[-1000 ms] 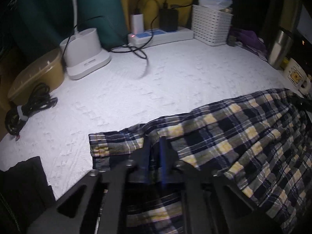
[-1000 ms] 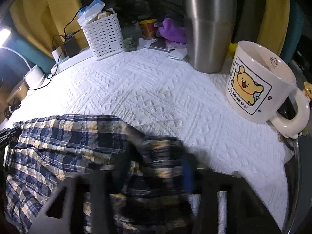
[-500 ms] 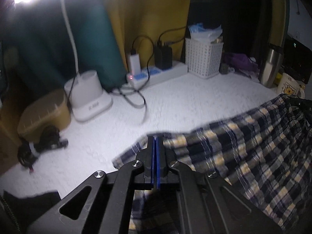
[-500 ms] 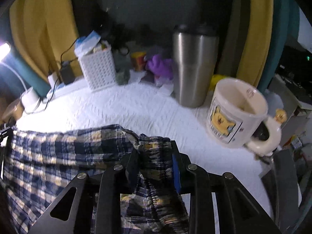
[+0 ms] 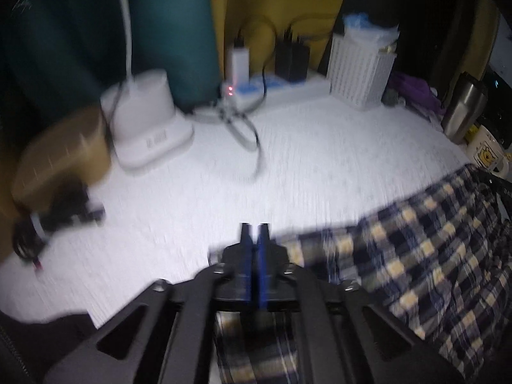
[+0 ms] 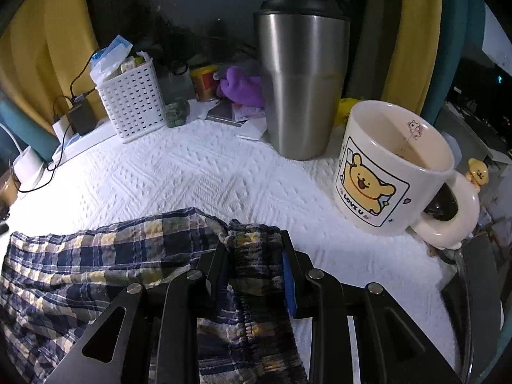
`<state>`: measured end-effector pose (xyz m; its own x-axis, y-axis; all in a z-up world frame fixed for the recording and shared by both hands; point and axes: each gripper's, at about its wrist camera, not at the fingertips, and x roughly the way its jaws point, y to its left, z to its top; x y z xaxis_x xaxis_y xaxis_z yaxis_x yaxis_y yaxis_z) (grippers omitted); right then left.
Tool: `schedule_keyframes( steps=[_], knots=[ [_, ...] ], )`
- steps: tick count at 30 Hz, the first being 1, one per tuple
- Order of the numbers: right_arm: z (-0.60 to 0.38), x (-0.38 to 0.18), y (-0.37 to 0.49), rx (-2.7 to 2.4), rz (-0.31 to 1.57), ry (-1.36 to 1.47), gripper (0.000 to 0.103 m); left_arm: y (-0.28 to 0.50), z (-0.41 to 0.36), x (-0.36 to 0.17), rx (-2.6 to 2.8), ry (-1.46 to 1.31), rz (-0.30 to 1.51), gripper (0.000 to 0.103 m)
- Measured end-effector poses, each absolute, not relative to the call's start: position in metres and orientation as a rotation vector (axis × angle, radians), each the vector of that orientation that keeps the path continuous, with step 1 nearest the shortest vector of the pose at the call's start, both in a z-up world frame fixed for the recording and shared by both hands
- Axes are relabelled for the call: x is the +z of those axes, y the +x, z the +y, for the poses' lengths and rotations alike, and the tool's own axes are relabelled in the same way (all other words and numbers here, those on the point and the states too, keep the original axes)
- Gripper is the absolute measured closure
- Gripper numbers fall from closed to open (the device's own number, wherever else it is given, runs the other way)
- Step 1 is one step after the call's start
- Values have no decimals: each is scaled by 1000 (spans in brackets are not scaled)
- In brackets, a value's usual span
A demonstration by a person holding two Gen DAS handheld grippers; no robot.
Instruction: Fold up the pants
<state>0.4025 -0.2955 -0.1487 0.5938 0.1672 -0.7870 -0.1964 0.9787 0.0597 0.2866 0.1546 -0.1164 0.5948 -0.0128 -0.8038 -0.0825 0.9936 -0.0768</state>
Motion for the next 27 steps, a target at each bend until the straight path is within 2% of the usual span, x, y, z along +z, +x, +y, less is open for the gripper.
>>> schedule_keyframes(
  steps=[1, 2, 7, 10, 11, 12, 13, 14, 17, 18, 27],
  knots=[
    [-296, -149, 403, 213, 912, -34, 74, 282, 156, -122, 32, -134, 946, 50],
    [-295, -149, 402, 214, 912, -33, 74, 278, 157, -124, 30, -151, 945, 41],
    [-295, -150, 400, 219, 916, -38, 74, 270, 155, -138, 37, -146, 980, 39],
    [-293, -157, 402, 213, 944, -54, 72, 273, 144, -142, 45, -44, 963, 39],
    [-292, -158, 402, 207, 948, -59, 68, 274, 144, -142, 45, -47, 958, 42],
    [-292, -160, 402, 204, 953, -64, 67, 274, 144, -142, 43, -50, 950, 60],
    [-291, -163, 402, 210, 962, -66, 65, 276, 144, -141, 47, -44, 941, 86],
    [-291, -164, 402, 215, 967, -68, 65, 278, 143, -140, 43, -40, 944, 99],
    [-288, -163, 401, 230, 963, -75, 68, 281, 137, -139, 62, 13, 939, 102],
    [-288, -162, 401, 230, 957, -73, 77, 283, 137, -138, 66, 14, 936, 102],
    [-285, -148, 405, 173, 918, -94, 77, 312, 147, -105, 74, 33, 850, 102]
  ],
)
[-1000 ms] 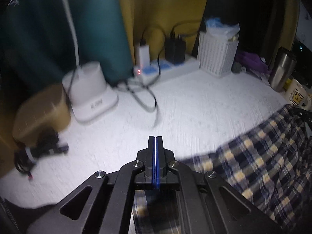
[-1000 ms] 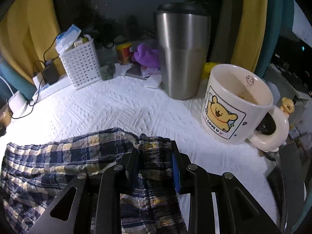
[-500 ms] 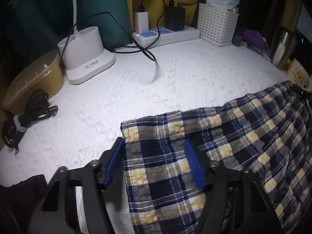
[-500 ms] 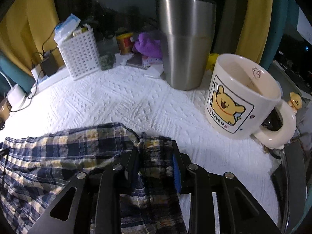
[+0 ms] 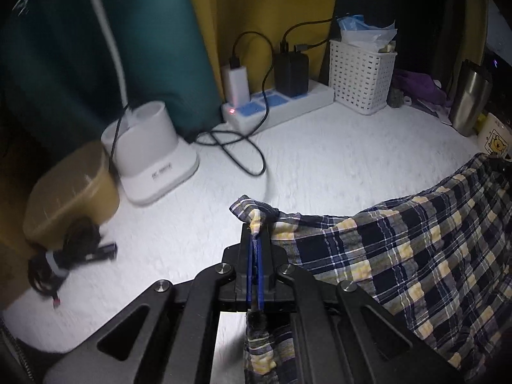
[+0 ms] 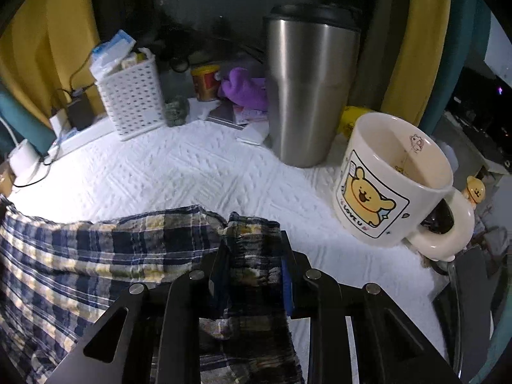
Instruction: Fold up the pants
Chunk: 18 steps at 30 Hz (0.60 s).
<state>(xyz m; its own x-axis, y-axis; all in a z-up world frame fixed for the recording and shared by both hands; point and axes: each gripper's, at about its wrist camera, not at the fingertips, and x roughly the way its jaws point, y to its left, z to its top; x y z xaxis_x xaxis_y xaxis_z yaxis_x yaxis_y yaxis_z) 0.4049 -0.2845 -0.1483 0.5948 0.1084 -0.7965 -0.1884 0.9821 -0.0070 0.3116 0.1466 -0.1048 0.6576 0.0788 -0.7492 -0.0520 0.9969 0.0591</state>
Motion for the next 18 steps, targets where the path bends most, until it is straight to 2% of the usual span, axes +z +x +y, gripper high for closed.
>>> schedule_keyframes(
  steps=[7, 9, 12, 13, 14, 15, 16, 18],
  knots=[
    [-283, -161, 409, 105, 958, -134, 77, 325, 142, -142, 63, 40, 957, 101],
    [-284, -159, 409, 88, 968, -135, 71, 319, 144, -141, 81, 46, 941, 98],
    [-287, -150, 405, 65, 958, -130, 53, 312, 154, -137, 124, 25, 947, 97],
    [-291, -144, 401, 64, 948, -125, 41, 308, 157, -135, 135, 19, 949, 93],
    [-292, -139, 397, 66, 938, -118, 34, 302, 160, -132, 150, 19, 945, 90],
    [-294, -134, 392, 69, 928, -111, 27, 296, 162, -129, 159, 18, 936, 77],
    [-297, -130, 388, 71, 921, -107, 26, 288, 165, -125, 166, 10, 928, 60],
    [-299, -122, 379, 72, 908, -107, 26, 274, 168, -120, 171, -9, 914, 49]
  ],
)
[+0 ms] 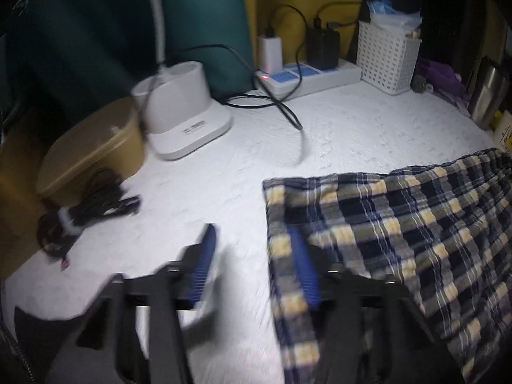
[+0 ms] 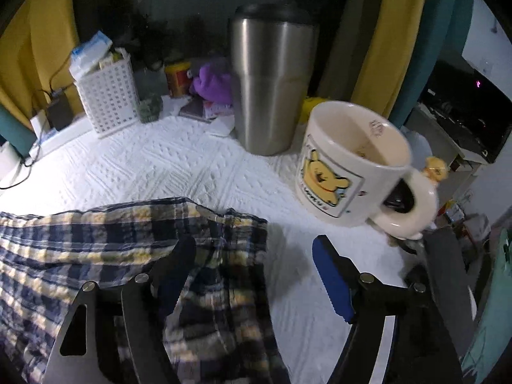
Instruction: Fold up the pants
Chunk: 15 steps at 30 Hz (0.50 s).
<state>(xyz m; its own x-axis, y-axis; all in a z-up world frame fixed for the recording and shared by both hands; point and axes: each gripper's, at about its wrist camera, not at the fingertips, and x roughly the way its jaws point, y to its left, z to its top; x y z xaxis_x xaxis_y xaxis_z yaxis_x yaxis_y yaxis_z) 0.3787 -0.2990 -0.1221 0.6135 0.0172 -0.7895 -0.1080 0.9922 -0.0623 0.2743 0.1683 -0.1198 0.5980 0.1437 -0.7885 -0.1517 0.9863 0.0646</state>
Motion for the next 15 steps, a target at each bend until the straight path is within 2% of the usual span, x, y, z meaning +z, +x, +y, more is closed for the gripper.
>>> schedule_keyframes(
  steps=[15],
  knots=[
    [-310, -102, 299, 119, 874, -93, 26, 181, 150, -108, 140, -58, 855, 49]
  ],
)
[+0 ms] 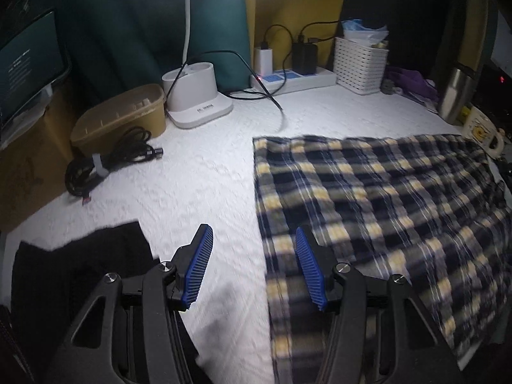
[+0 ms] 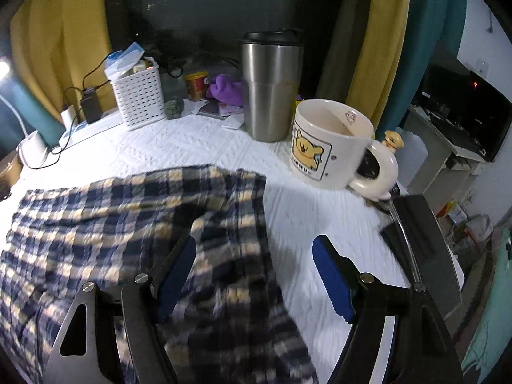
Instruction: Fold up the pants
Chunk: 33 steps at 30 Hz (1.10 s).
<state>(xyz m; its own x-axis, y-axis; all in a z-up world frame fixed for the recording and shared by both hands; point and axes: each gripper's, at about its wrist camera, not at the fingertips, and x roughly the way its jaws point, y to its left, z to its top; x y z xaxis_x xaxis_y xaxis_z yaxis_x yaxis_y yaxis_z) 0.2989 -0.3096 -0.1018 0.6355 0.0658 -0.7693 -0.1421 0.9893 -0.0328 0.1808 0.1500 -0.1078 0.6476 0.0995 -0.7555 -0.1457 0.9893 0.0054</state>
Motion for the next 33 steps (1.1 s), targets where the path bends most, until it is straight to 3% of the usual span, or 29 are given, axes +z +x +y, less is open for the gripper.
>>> schedule_keyframes(
  steps=[18, 30, 33],
  knots=[
    [-360, -89, 208, 85, 830, -74, 26, 102, 118, -104, 80, -94, 784, 49],
    [-379, -119, 144, 77, 856, -154, 26, 67, 97, -113, 46, -85, 787, 49],
    [-376, -129, 133, 88, 858, -214, 16, 63, 92, -113, 38, -86, 786, 49]
  ],
)
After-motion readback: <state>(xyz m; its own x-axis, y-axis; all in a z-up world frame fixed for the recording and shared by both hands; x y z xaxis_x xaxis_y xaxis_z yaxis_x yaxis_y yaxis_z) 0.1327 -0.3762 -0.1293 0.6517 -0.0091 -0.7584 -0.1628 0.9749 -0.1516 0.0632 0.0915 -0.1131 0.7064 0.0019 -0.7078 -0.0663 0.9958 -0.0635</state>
